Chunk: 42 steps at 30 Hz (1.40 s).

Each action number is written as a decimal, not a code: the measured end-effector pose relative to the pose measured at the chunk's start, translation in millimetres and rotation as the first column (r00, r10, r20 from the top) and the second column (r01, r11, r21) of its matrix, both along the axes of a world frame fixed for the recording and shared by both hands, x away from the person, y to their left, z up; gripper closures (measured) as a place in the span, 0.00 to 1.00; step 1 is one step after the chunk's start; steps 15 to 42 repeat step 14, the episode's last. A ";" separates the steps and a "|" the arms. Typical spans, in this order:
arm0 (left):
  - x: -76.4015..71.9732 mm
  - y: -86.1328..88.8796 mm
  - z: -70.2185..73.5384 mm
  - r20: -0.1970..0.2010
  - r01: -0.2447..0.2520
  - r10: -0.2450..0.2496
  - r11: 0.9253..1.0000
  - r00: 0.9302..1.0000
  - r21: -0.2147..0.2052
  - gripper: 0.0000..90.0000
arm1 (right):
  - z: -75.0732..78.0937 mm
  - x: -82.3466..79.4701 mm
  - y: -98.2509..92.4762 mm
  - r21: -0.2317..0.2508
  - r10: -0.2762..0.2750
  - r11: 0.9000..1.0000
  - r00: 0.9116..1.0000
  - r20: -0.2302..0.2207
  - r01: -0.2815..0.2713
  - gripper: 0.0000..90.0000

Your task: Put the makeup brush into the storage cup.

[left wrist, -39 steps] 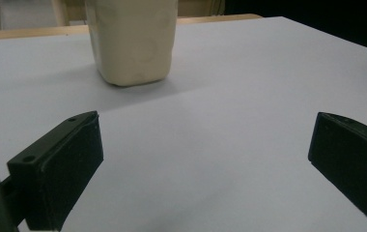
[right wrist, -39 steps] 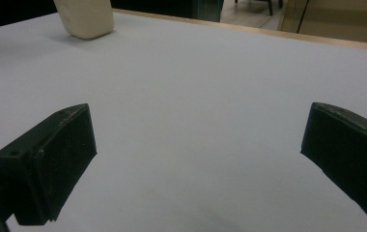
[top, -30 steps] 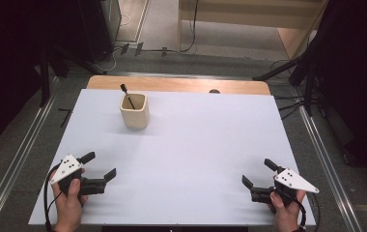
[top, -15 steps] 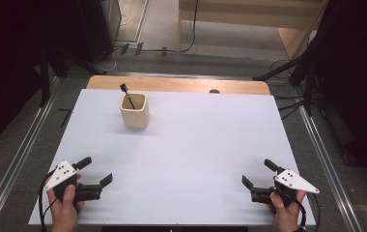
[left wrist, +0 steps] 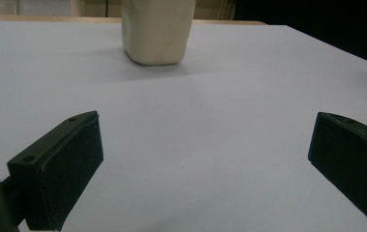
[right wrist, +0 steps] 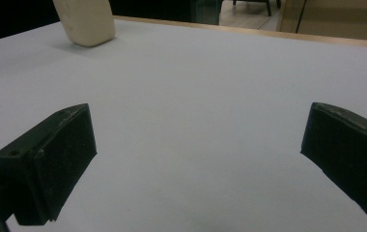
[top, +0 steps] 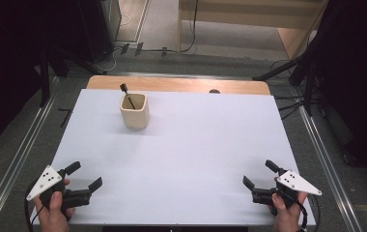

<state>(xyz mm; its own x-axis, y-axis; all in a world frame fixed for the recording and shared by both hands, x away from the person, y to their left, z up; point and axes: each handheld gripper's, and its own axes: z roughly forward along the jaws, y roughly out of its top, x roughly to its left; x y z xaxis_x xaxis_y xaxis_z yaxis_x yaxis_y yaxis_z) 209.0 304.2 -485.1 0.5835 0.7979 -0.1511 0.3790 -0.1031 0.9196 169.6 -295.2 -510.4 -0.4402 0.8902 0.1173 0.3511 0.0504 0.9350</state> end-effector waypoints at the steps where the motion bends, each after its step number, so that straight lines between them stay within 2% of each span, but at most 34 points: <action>1: -0.1 -0.5 0.1 0.003 0.001 -0.001 1.000 1.000 0.016 0.00 | 0.0 0.1 0.6 -0.002 0.002 1.000 1.000 0.000 -0.002 0.00; 2: 0.1 -2.1 -0.1 0.008 -0.002 0.002 0.999 1.000 0.041 0.00 | 0.0 0.0 0.9 -0.001 0.004 1.000 1.000 -0.002 -0.004 0.00; 4: 0.3 -3.0 -0.3 0.006 0.001 -0.002 0.999 1.000 0.043 0.00 | 0.0 -0.3 1.6 0.000 0.005 1.000 1.000 -0.004 -0.005 0.00; 14: 2.8 -5.7 -1.8 -0.003 0.019 -0.018 0.999 1.000 0.039 0.00 | 0.1 -0.3 -0.1 0.013 -0.009 1.000 1.000 -0.006 0.009 0.00; 42: 2.8 -5.7 -1.8 -0.003 0.019 -0.018 0.999 1.000 0.039 0.00 | 0.1 -0.3 -0.1 0.013 -0.009 1.000 1.000 -0.006 0.009 0.00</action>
